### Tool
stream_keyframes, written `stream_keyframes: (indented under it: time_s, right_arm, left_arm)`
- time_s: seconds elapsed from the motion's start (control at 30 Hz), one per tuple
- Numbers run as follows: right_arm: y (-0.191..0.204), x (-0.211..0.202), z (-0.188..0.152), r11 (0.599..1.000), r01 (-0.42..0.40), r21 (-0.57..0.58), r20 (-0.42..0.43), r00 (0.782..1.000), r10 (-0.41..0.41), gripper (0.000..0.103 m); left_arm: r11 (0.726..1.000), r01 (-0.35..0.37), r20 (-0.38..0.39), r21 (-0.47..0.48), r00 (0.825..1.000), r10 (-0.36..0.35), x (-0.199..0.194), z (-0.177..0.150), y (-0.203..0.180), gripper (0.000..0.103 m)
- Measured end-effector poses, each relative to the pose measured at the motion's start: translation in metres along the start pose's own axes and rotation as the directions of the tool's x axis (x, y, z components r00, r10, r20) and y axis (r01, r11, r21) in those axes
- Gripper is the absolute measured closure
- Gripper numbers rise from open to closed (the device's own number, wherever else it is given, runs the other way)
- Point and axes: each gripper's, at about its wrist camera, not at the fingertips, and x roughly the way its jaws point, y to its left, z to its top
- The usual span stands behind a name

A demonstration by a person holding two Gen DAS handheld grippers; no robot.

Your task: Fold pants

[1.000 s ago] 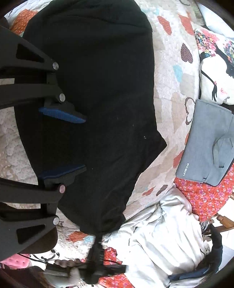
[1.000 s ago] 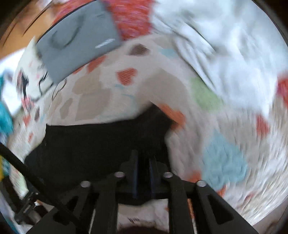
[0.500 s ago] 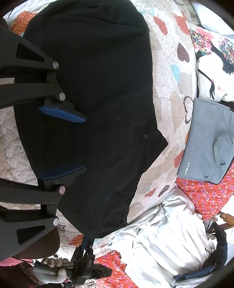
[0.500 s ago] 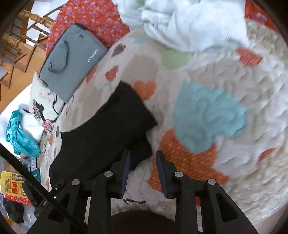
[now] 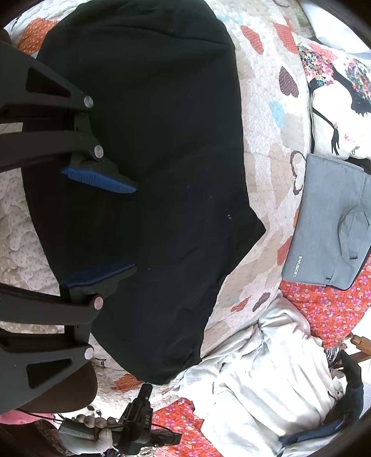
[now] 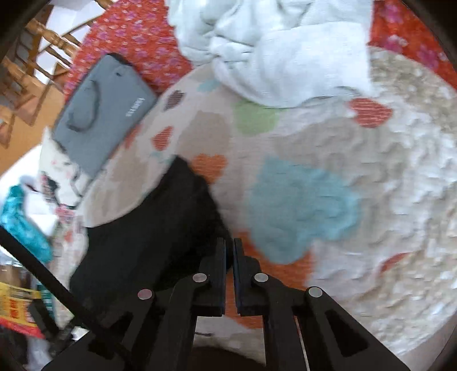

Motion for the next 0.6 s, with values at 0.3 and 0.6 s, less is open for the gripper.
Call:
stream_keyframes:
  time_s: [0.3, 0.6]
  right_arm:
    - [0.039, -0.028, 0.009, 0.997, -0.054, -0.062, 0.106, 0.993, 0.061, 0.07]
    - [0.064, 0.049, 0.01, 0.974, -0.226, 0.006, -0.105, 0.969, 0.225, 0.067]
  left_arm:
    - [1.0, -0.003, 0.002, 0.023, 1.0, 0.003, 0.002, -0.001, -0.006, 0.046]
    - [1.0, -0.003, 0.002, 0.024, 1.0, 0.003, 0.001, -0.002, -0.007, 0.046]
